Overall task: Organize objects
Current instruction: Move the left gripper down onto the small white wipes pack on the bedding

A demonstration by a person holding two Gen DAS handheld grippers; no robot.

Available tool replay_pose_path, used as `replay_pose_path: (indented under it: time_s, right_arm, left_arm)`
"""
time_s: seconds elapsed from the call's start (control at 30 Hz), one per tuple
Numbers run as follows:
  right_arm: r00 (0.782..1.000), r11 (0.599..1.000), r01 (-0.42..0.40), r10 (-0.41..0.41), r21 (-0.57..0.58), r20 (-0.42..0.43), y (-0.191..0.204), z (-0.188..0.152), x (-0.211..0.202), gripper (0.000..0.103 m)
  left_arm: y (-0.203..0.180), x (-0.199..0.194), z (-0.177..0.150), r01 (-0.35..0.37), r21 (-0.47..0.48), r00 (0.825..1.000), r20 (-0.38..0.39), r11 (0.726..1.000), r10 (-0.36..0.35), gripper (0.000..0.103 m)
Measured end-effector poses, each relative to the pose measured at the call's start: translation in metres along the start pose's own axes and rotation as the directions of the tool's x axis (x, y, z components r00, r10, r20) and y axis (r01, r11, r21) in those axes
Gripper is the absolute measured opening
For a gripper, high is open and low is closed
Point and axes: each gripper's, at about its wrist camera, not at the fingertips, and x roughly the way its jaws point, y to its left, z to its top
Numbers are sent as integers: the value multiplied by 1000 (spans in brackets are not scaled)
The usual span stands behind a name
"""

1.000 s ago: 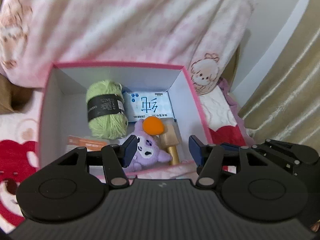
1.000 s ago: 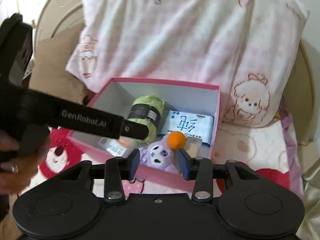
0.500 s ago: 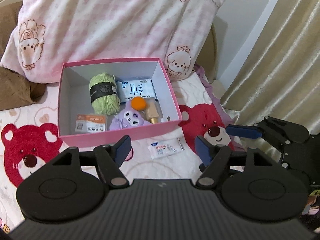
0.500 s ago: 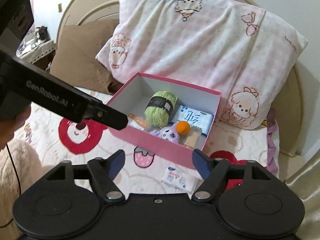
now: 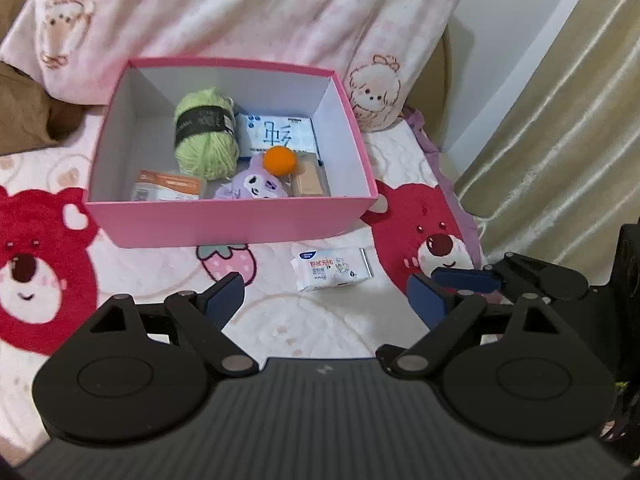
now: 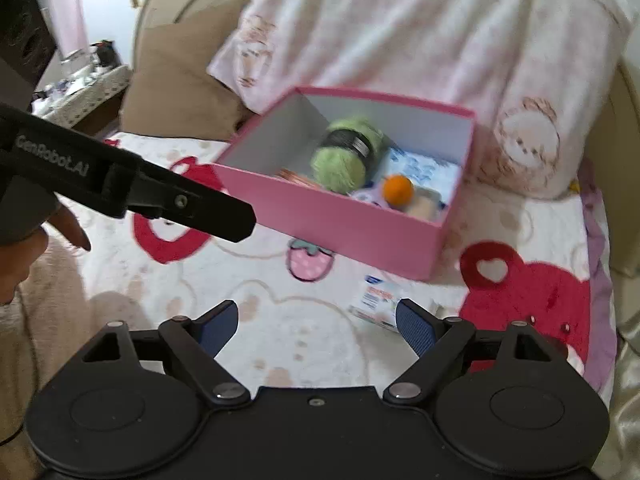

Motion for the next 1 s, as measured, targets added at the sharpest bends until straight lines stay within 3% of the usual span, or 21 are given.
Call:
replay_pose_path:
  time_s: [0.17, 0.33, 0.43, 0.6, 0.7, 1.0]
  right_arm:
    - [999, 999, 33, -34, -24, -26, -9, -4, 24, 89]
    - [996, 995, 78, -80, -62, -25, -15, -5, 42, 89]
    - [998, 998, 55, -56, -31, -11, -24, -8, 50, 89]
    - [998, 994, 68, -68, 85, 2, -43, -19, 73, 89]
    - [998, 992, 59, -55, 108, -38, -50, -22, 84, 89]
    - [995, 993, 24, -12, 116, -98, -50, -30, 111, 89]
  left_arm:
    - [4, 37, -1, 15, 0, 1000, -22, 1000, -15, 87]
    - [13, 62, -7, 25, -51, 1000, 12, 998, -24, 86]
    - [13, 73, -9, 6, -39, 999, 37, 999, -5, 86]
    - [21, 102, -10, 50, -81, 997, -53, 996, -54, 78]
    - [20, 112, -16, 19, -39, 999, -38, 999, -21, 78]
    - [15, 145, -41, 34, 2, 999, 15, 999, -34, 70]
